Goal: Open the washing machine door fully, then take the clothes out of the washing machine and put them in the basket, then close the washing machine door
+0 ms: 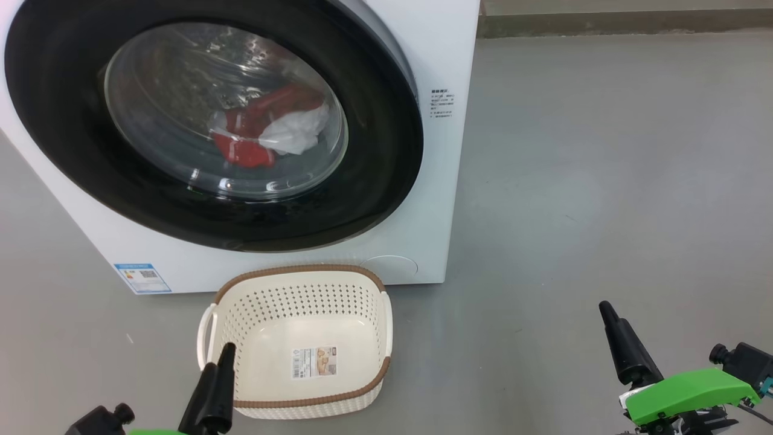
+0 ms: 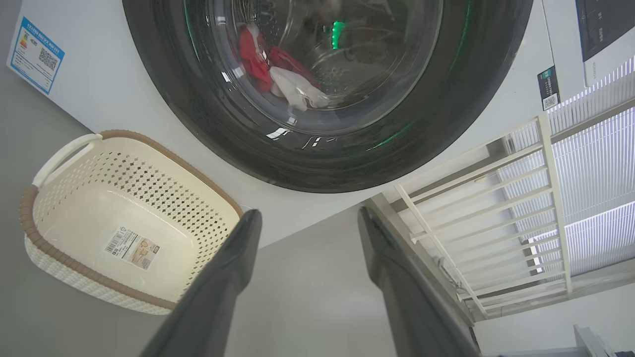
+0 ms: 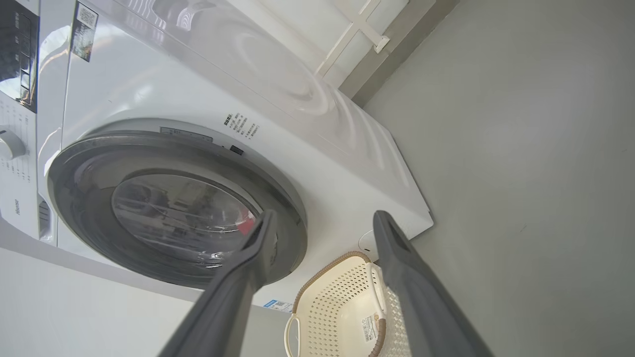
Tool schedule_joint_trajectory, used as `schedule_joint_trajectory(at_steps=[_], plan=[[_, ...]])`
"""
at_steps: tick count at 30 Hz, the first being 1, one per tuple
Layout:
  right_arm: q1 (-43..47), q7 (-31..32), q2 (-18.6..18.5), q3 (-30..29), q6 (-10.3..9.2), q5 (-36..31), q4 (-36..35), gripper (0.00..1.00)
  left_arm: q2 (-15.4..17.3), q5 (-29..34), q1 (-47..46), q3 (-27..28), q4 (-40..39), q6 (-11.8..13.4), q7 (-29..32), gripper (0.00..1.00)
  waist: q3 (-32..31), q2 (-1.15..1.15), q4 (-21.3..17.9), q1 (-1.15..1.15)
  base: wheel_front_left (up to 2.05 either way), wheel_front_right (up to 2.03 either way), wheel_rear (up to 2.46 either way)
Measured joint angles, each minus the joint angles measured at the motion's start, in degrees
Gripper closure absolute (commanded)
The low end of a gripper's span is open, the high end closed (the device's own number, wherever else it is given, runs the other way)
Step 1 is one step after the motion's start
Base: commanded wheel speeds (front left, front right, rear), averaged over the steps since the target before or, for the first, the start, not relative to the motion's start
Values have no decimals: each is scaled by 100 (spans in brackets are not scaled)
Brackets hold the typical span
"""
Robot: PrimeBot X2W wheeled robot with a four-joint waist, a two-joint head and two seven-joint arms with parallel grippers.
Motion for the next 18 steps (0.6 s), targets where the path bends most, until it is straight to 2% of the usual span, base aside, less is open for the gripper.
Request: schedule_joint_trajectory(at_steps=[18], plan=[[12,-287,-96,209,0,-1105,-73,0,34,1246,98,-141,-119,153,-300,0,18,0,36,0,0,0,0]])
